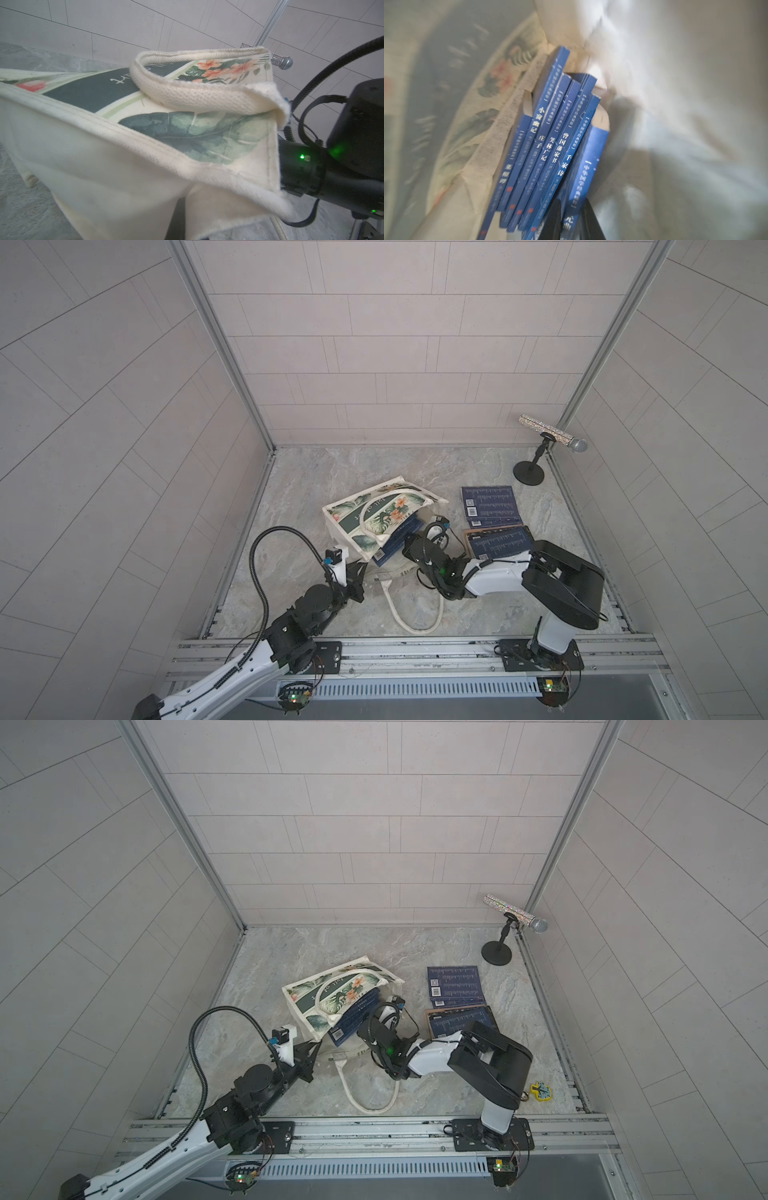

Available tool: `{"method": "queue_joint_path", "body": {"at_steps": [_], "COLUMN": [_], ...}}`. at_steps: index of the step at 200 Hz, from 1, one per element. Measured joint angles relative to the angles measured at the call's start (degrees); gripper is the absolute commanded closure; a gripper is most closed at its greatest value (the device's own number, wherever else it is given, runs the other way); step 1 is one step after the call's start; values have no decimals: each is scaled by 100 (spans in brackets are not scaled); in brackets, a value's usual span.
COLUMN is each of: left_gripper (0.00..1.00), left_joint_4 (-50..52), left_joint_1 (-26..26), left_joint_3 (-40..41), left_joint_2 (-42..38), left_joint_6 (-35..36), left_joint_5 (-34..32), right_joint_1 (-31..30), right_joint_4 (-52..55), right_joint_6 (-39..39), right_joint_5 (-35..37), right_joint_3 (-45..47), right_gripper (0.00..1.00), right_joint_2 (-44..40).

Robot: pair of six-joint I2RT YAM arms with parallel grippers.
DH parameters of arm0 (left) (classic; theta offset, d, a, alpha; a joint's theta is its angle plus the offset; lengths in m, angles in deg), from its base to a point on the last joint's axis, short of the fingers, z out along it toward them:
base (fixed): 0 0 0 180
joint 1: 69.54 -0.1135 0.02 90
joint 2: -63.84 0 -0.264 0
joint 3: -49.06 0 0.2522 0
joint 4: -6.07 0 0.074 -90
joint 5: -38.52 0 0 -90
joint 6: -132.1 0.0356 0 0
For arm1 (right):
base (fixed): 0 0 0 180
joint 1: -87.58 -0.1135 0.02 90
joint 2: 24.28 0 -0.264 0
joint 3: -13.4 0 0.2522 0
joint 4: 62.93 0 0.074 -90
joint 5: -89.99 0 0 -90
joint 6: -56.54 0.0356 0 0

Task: Take out the books from the canvas bag
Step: Pick up the book from the canvas bag.

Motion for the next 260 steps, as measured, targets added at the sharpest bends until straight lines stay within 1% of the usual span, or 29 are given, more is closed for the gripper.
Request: {"method": "queue_joint_path", "body": {"at_steps": [30,34,44,57,66,84,105,125,135,139,149,151,152,162,172,175,189,224,260], "left_gripper": [100,100,100,100,100,100,100,100,100,100,100,100,100,100,100,100,100,100,100], "left_joint_4": [0,-2,0,0,-11,-20,-28,-39,-39,-42,-42,-42,-42,-44,-42,-39,-22,4,136], "left_joint_1": [0,0,0,0,0,0,0,0,0,0,0,0,0,0,2,2,2,2,2], "left_joint_3": [0,0,0,0,0,0,0,0,0,0,0,0,0,0,0,0,0,0,0], "left_joint_2": [-44,-42,-39,-33,-22,-2,0,11,31,37,63,68,70,90,96,98,109,-13,-157], "left_joint_6": [-2,-2,-2,-2,-2,0,0,0,-2,0,0,0,0,0,0,0,2,-2,-7], "left_joint_5": [-46,-50,-52,-57,-57,-55,-55,-55,-52,-52,-52,-52,-52,-52,-50,-50,-35,-92,-345], "right_joint_1": [-63,-68,-66,-59,-59,-68,-76,-76,-76,-76,-76,-76,-76,-76,-76,-76,-66,-63,-79], "right_joint_4": [348,376,404,415,387,345,348,326,295,280,234,232,232,203,164,94,9,262,1145], "right_joint_6": [-216,-240,-284,-308,-299,-308,-223,-74,24,55,144,136,122,249,251,374,492,273,-555], "right_joint_5": [35,26,-4,-72,-138,-291,-398,-487,-527,-551,-590,-595,-601,-605,-608,-597,-573,-474,-535], "right_joint_3": [254,267,271,271,282,317,361,361,363,361,358,358,358,361,372,385,409,833,892], "right_gripper": [100,97,84,72,65,54,48,47,48,50,62,63,66,74,87,89,100,100,100], "right_joint_2": [-756,-802,-844,-822,-772,-627,-496,-369,-297,-262,-181,-166,-160,-114,-111,-120,-225,-1047,-2304]}}
